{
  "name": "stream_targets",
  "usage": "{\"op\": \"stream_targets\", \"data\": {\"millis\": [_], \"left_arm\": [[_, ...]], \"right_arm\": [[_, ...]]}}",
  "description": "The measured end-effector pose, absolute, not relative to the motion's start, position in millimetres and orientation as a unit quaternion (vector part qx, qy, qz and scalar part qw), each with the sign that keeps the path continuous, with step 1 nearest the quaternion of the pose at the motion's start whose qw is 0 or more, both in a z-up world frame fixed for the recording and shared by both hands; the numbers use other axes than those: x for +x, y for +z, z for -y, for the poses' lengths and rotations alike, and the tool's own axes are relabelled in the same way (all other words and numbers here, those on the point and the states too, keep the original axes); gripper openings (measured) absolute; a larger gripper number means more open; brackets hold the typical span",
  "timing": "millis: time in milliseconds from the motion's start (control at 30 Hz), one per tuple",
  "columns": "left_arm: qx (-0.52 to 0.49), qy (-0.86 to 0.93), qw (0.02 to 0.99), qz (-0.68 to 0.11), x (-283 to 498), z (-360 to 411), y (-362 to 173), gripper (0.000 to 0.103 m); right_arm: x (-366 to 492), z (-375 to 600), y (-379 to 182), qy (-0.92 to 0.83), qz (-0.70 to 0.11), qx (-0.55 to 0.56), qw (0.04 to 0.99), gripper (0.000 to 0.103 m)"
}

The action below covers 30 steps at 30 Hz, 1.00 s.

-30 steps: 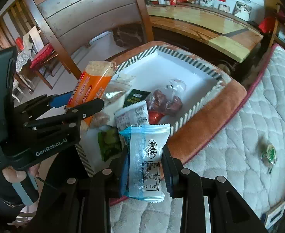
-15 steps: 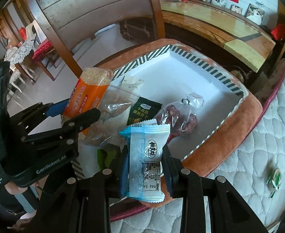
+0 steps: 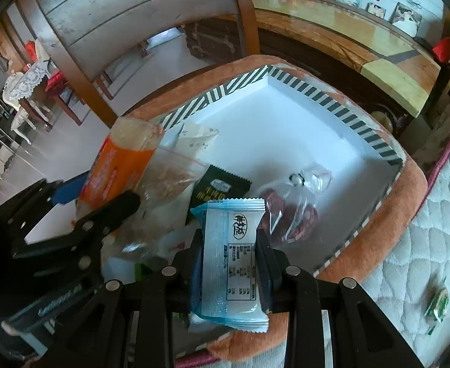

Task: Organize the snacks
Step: 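Carry the cracker pack and blue-white packet over the white tray, then open both grippers to drop the packets into the tray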

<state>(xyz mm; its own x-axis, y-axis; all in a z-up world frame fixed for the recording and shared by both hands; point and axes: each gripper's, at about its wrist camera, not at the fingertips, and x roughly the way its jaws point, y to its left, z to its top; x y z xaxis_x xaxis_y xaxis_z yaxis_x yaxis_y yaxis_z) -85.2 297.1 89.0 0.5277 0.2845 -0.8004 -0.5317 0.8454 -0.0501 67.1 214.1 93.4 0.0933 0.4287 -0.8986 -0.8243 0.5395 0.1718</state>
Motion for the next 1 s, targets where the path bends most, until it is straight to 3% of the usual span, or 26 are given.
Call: {"op": "stream_targets", "data": {"millis": [233, 367, 1000], "left_arm": [[-0.155, 0.246, 0.857, -0.426, -84.3, -300.0, 88.9, 0.055], [-0.160, 0.254, 0.854, -0.425, -86.4, -300.8, 92.2, 0.062], [-0.135, 0.230, 0.872, -0.411, -88.7, -257.6, 125.1, 0.070]], "right_arm": [[72.5, -222.3, 88.3, 0.445, -0.504, -0.170, 0.720, 0.032], [73.4, -202.3, 100.3, 0.448, -0.501, -0.136, 0.728, 0.049], [46.1, -120.1, 117.2, 0.433, -0.508, -0.081, 0.740, 0.051]]}}
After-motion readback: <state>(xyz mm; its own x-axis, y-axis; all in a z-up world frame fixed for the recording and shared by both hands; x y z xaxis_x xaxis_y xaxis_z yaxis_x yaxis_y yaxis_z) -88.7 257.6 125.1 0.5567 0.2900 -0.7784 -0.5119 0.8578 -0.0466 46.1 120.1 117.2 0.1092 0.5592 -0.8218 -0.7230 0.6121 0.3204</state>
